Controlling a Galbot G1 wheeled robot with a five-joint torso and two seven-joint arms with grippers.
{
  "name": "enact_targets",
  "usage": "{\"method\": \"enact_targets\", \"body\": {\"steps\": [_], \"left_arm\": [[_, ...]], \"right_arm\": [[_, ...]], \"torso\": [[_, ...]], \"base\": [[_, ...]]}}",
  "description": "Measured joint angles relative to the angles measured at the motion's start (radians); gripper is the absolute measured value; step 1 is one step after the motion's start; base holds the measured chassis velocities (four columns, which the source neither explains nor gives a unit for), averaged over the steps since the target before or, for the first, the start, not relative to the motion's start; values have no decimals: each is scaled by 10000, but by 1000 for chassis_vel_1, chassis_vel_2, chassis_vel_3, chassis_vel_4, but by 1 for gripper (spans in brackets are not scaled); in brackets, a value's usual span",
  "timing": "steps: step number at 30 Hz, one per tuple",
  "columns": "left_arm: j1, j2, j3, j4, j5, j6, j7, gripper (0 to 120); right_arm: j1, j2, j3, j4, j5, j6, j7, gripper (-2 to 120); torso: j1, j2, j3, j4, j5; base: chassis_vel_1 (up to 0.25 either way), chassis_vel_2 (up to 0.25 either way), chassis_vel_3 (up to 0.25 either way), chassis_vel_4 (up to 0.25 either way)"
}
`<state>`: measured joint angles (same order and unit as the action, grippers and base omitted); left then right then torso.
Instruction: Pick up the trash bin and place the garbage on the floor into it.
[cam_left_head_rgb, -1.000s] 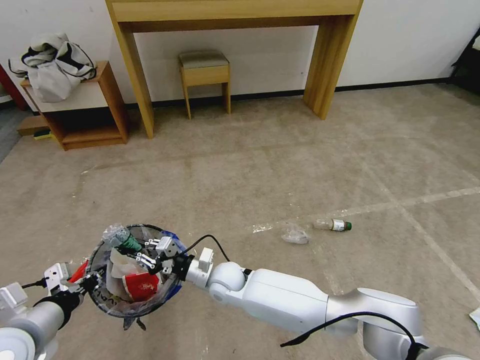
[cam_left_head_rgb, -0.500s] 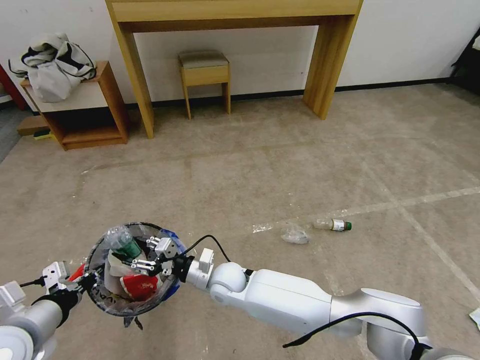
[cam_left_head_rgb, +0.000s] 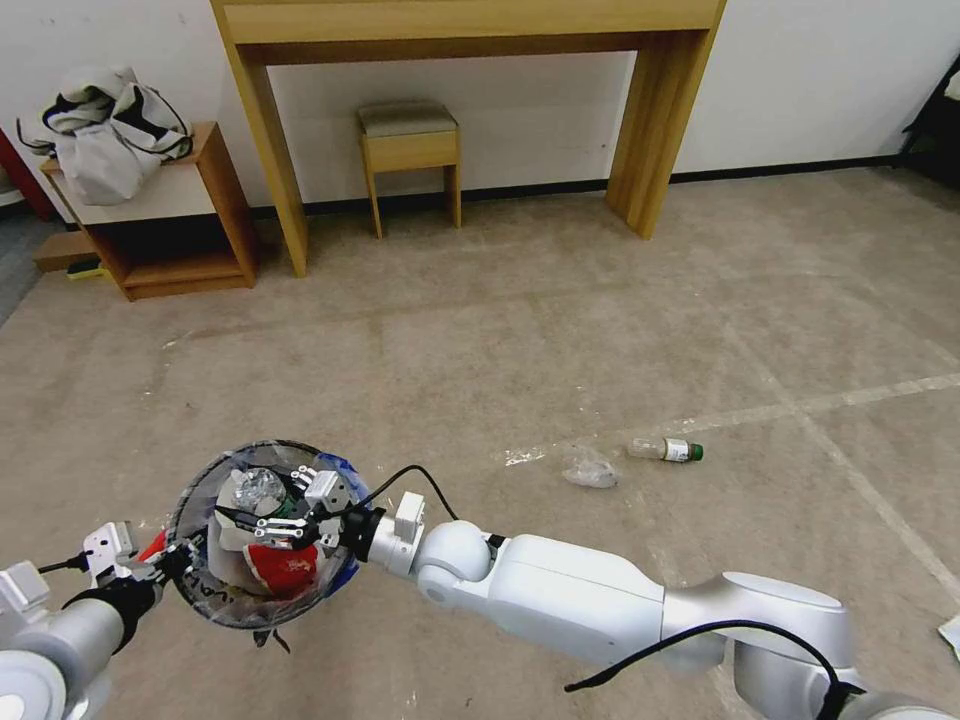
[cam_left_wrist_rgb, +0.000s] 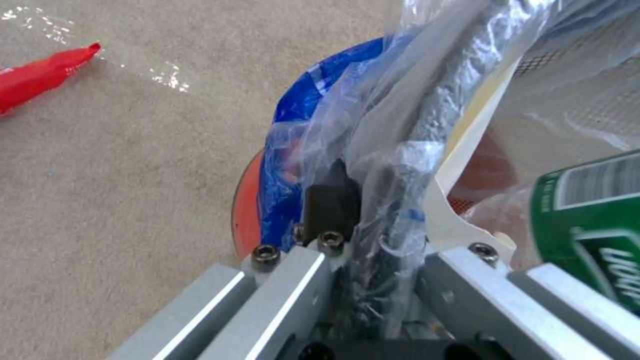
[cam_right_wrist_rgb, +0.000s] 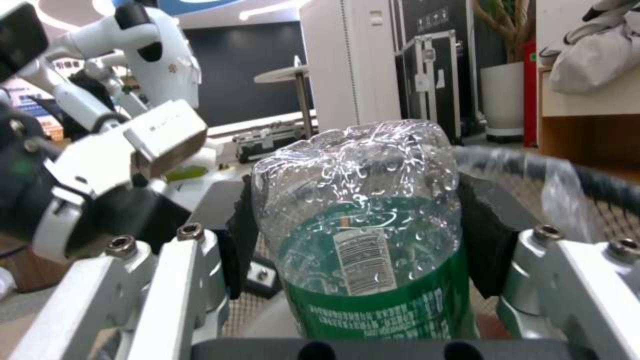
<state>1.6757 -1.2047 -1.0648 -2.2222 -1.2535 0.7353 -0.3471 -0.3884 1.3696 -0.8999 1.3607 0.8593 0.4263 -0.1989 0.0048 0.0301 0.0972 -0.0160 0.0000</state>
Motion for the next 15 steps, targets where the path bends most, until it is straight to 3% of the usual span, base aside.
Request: {"method": "enact_targets", "body": {"steps": [15], "left_arm": [[-37,-47,43,135,51,0,-8,0]], "right_arm": [[-45,-230,494,1050,18,-228,234,60]], "torso": [[0,0,0,0,0]], "base": [[0,0,0,0]]}}
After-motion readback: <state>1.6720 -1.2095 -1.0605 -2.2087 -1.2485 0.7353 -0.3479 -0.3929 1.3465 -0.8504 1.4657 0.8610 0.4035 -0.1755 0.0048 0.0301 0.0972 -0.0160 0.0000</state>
